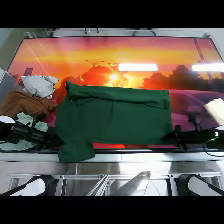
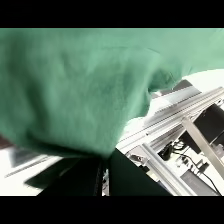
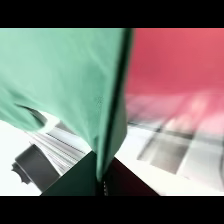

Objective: Fold the shirts.

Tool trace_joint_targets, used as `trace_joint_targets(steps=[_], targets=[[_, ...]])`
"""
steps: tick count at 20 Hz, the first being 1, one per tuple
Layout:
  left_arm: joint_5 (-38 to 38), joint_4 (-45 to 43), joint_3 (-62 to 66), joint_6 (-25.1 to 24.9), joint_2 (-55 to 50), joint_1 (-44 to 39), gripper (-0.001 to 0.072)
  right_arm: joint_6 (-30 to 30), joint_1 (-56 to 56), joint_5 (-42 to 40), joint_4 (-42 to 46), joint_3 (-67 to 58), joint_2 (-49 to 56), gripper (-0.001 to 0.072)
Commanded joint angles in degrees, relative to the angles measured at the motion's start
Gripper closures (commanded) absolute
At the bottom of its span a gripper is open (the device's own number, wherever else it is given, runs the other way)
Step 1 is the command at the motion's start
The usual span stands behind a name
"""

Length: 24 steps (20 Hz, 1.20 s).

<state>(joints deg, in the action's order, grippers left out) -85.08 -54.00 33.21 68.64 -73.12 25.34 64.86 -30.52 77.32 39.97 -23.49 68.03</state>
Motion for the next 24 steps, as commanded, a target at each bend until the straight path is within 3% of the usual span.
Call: trace_joint_targets(steps=[1, 5, 8, 11, 14, 24], targets=[[-1.33, -1.42, -0.48, 1.55, 3.02, 2.43, 0.0675, 6.01, -6.25, 2.75, 2.29, -2.14, -5.68, 0.0695], [-0.68, -0.50, -0.46, 2.16, 5.79, 2.45, 0.0674, 8.07, -9.14, 4.22, 7.58, -5.18, -7.08, 0.0694], [-0.37, 7.91, -0.44, -0.15, 8.26, 3.17, 0.0674, 7.80, -9.29, 3.63, 6.93, -6.14, -7.08, 0.0694], [-1.42, 19.54, 2.62, -3.78, 9.27, 3.76, 0.0674, 3.28, -9.27, 2.16, -0.87, -6.40, -7.06, 0.0694], [0.26, 22.12, 11.37, -3.65, 8.22, 1.22, 0.0674, -1.16, -8.96, -2.58, -9.53, -7.45, -6.78, 0.0694], [4.31, 22.10, 42.82, -0.87, -23.52, -9.92, 0.0676, -16.11, 4.70, -24.68, -25.05, -21.14, 8.70, 0.0693]])
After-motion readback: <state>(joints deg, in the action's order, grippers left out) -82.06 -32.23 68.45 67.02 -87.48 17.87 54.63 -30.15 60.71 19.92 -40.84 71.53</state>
